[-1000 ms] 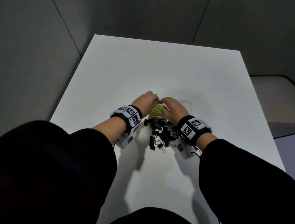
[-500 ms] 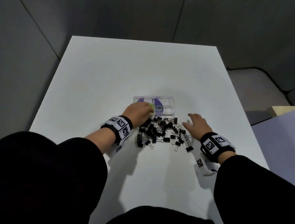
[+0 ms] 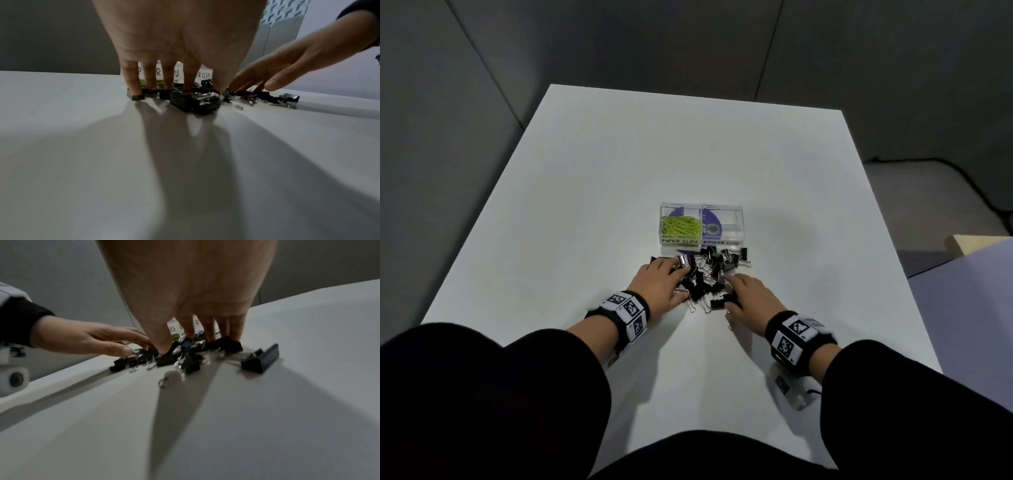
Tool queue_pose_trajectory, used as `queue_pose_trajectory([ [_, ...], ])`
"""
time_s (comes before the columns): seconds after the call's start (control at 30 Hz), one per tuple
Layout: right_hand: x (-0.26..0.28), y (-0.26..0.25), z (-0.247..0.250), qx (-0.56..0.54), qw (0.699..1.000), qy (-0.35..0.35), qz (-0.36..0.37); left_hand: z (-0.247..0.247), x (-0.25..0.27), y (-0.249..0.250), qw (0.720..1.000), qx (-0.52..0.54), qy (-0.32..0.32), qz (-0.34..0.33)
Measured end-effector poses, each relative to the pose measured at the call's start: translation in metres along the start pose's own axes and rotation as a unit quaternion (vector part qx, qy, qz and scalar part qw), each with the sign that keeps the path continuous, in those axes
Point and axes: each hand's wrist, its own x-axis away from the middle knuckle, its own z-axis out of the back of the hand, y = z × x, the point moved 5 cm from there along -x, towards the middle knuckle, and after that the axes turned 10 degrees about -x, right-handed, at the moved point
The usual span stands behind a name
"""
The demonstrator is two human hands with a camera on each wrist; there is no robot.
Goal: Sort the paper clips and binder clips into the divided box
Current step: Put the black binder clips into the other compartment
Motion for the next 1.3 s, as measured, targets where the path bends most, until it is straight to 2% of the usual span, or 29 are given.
queue_pose_trajectory([
  [0.1, -0.008, -0.010, 0.020, 0.048, 0.995, 0.058, 0.068, 0.005, 0.003, -0.003, 1.000, 0.003, 0.015, 0.026],
  [0.23, -0.032, -0.014, 0.016, 0.096, 0.995, -0.028, 0.025, -0.001, 0.002, -0.004, 0.996, 0.000, -0.083, 0.044],
  [0.3, -0.036, -0.012, 0.006, 0.093, 0.994, -0.051, 0.001, -0.006, 0.004, 0.000, 0.994, 0.001, -0.103, 0.032],
  [0.4, -0.026, -0.013, -0.004, 0.082, 0.995, -0.051, -0.002, -0.014, 0.012, 0.005, 0.995, 0.013, -0.098, 0.013],
  [0.5, -0.014, -0.017, 0.004, 0.090, 0.995, -0.001, 0.036, -0.015, 0.022, 0.002, 0.997, 0.012, -0.081, 0.001],
  [0.57, -0.012, -0.009, 0.014, 0.088, 0.996, 0.018, 0.007, -0.013, 0.026, -0.004, 0.997, 0.014, -0.073, 0.004],
  [0.67, -0.013, 0.010, 0.016, 0.064, 0.995, -0.045, -0.068, -0.012, 0.029, -0.011, 0.997, 0.003, -0.076, 0.004],
  [0.73, -0.011, 0.012, 0.011, 0.059, 0.992, -0.090, -0.073, -0.012, 0.030, -0.010, 0.997, 0.008, -0.080, 0.000],
  [0.8, -0.006, 0.005, 0.009, 0.060, 0.991, -0.103, -0.054, -0.009, 0.032, -0.008, 0.997, 0.027, -0.074, -0.002],
  [0.9, 0.003, -0.001, 0.013, 0.059, 0.995, -0.070, -0.039, -0.007, 0.036, -0.008, 0.998, 0.027, -0.060, 0.007],
  [1.07, 0.017, 0.013, 0.005, 0.059, 0.990, -0.032, -0.126, -0.011, 0.042, -0.013, 0.996, 0.020, -0.076, 0.050],
  [1.3, 0.015, 0.010, -0.006, -0.089, 0.984, 0.016, -0.157, -0.013, 0.038, -0.006, 0.988, 0.120, -0.069, 0.075],
])
